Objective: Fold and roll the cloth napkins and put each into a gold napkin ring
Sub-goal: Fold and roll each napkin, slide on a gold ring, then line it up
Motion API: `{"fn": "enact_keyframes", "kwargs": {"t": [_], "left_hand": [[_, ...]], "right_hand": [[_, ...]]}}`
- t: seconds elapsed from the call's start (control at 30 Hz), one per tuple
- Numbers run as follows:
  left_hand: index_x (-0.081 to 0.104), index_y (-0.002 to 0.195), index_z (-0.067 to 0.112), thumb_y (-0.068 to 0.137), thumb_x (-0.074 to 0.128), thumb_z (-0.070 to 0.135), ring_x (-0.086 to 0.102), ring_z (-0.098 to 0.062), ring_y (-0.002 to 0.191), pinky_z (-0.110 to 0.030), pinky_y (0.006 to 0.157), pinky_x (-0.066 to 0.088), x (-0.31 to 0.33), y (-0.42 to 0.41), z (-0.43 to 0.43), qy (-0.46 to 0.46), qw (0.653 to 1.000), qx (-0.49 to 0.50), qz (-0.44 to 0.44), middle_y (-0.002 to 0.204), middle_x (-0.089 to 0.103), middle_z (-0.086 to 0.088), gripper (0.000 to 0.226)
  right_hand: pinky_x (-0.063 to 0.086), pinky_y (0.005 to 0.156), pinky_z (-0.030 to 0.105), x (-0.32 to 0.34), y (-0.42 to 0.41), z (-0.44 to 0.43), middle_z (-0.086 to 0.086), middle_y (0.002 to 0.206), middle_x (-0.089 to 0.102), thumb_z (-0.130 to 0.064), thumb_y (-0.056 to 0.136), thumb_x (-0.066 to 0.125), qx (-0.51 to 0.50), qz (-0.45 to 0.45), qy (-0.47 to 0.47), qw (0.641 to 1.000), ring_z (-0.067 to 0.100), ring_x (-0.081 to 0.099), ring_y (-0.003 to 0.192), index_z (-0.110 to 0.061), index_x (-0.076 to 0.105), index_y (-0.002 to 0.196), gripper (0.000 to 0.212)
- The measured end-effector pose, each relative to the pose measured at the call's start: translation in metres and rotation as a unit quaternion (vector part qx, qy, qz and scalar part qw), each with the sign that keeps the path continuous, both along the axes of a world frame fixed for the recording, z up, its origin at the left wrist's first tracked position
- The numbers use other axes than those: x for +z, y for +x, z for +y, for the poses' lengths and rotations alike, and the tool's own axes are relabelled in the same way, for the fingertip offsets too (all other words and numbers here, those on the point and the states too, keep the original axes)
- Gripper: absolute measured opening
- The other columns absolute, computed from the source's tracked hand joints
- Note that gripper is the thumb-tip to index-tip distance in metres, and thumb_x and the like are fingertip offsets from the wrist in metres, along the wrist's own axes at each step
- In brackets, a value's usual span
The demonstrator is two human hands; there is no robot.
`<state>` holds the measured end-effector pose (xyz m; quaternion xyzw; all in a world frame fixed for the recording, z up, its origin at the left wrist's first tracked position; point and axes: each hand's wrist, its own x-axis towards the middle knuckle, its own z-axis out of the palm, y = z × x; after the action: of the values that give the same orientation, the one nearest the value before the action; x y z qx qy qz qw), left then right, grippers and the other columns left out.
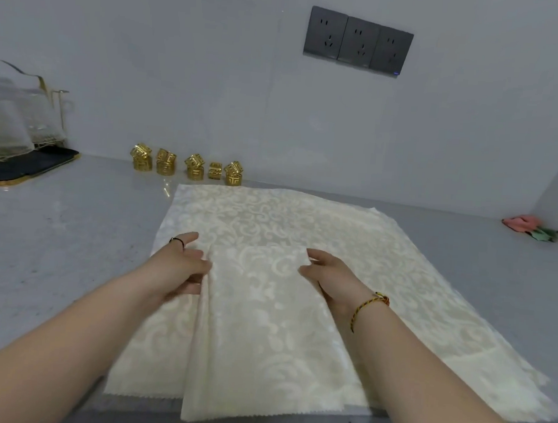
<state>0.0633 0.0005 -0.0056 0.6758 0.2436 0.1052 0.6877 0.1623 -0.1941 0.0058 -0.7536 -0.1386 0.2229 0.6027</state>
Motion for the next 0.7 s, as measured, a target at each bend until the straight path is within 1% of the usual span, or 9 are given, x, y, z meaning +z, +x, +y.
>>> {"fn": "enact_keyframes", "kwargs": {"t": [0.07,0.13,0.23,0.3,0.33,0.4,0.47,0.57,0.7], "left_hand": [[0.029,0.141,0.021,0.089,0.050,-0.003,0.055,-0.016,0.063,-0.013,0.044,0.047,0.001,-0.004,0.000,0.105,0.994,-0.020,0.008,0.125,0.046,-0.004,0.061],[0.039,0.131,0.030,0.090,0.045,-0.003,0.055,-0.013,0.068,-0.003,0.047,0.040,0.001,-0.015,-0.001,0.236,0.969,-0.072,0.010,0.104,0.051,0.007,0.053],[0.039,0.107,0.051,0.090,0.041,-0.003,0.043,0.003,0.111,0.008,0.075,0.030,-0.012,-0.034,0.001,0.377,0.904,-0.201,-0.033,0.121,0.029,0.033,0.057],[0.027,0.107,0.062,0.089,0.042,0.002,0.024,0.006,0.127,0.003,0.095,0.017,-0.018,-0.051,-0.002,0.496,0.831,-0.248,-0.051,0.126,0.011,0.044,0.064],[0.029,0.110,0.063,0.087,0.042,0.007,0.019,0.004,0.131,-0.002,0.100,0.013,-0.023,-0.056,-0.003,0.591,0.762,-0.252,-0.079,0.132,0.012,0.043,0.062],[0.038,0.119,0.055,0.080,0.039,0.022,0.012,0.003,0.136,-0.015,0.107,0.010,-0.031,-0.064,0.000,0.659,0.699,-0.254,-0.118,0.138,0.026,0.031,0.051],[0.044,0.119,0.044,0.089,0.032,0.028,0.011,0.006,0.137,-0.018,0.108,0.012,-0.036,-0.071,-0.002,0.666,0.678,-0.272,-0.153,0.131,0.038,0.023,0.036],[0.052,0.108,0.036,0.093,0.030,0.028,0.043,0.002,0.116,-0.012,0.106,0.017,-0.032,-0.074,-0.013,0.664,0.659,-0.284,-0.211,0.112,0.056,0.021,0.028],[0.048,0.080,0.037,0.061,0.042,0.026,0.053,0.000,0.080,-0.001,0.080,0.038,-0.029,-0.077,-0.025,0.611,0.704,-0.279,-0.233,0.080,0.060,0.022,0.023]], "right_hand": [[0.040,0.084,0.023,-0.003,0.001,-0.002,0.006,0.130,0.041,-0.007,0.090,0.052,0.011,-0.011,-0.028,0.999,0.018,0.052,0.101,-0.013,0.032,0.141,0.055],[0.043,0.078,0.020,-0.003,0.000,-0.007,0.001,0.120,0.042,-0.011,0.091,0.052,0.039,-0.021,-0.048,0.998,0.015,0.056,0.098,-0.018,0.028,0.142,0.057],[0.047,0.065,0.012,-0.002,-0.010,-0.019,-0.007,0.117,0.045,-0.014,0.091,0.051,0.061,-0.044,-0.069,0.995,0.003,0.055,0.085,-0.025,0.025,0.142,0.058],[0.047,0.071,0.016,-0.004,-0.016,-0.031,-0.006,0.132,0.040,-0.015,0.090,0.053,0.061,-0.066,-0.075,0.993,0.006,0.055,0.093,-0.029,0.025,0.141,0.059],[0.045,0.075,0.016,-0.005,-0.021,-0.037,-0.007,0.138,0.036,-0.017,0.090,0.053,0.065,-0.085,-0.082,0.991,0.006,0.053,0.099,-0.032,0.026,0.140,0.059],[0.045,0.077,0.015,-0.009,-0.033,-0.049,-0.015,0.138,0.032,-0.021,0.090,0.055,0.085,-0.118,-0.073,0.987,-0.001,0.050,0.101,-0.042,0.028,0.133,0.056],[0.048,0.086,0.021,-0.013,-0.045,-0.060,-0.020,0.135,0.035,-0.026,0.087,0.059,0.108,-0.121,-0.054,0.985,0.002,0.051,0.106,-0.054,0.031,0.119,0.051],[0.045,0.096,0.026,-0.017,-0.057,-0.071,-0.016,0.139,0.037,-0.032,0.080,0.066,0.136,-0.159,-0.062,0.976,0.007,0.053,0.107,-0.063,0.033,0.114,0.056],[0.043,0.085,0.010,-0.016,-0.069,-0.082,-0.019,0.127,0.047,-0.035,0.061,0.070,0.190,-0.185,-0.071,0.962,-0.007,0.055,0.101,-0.048,0.041,0.117,0.064]]}}
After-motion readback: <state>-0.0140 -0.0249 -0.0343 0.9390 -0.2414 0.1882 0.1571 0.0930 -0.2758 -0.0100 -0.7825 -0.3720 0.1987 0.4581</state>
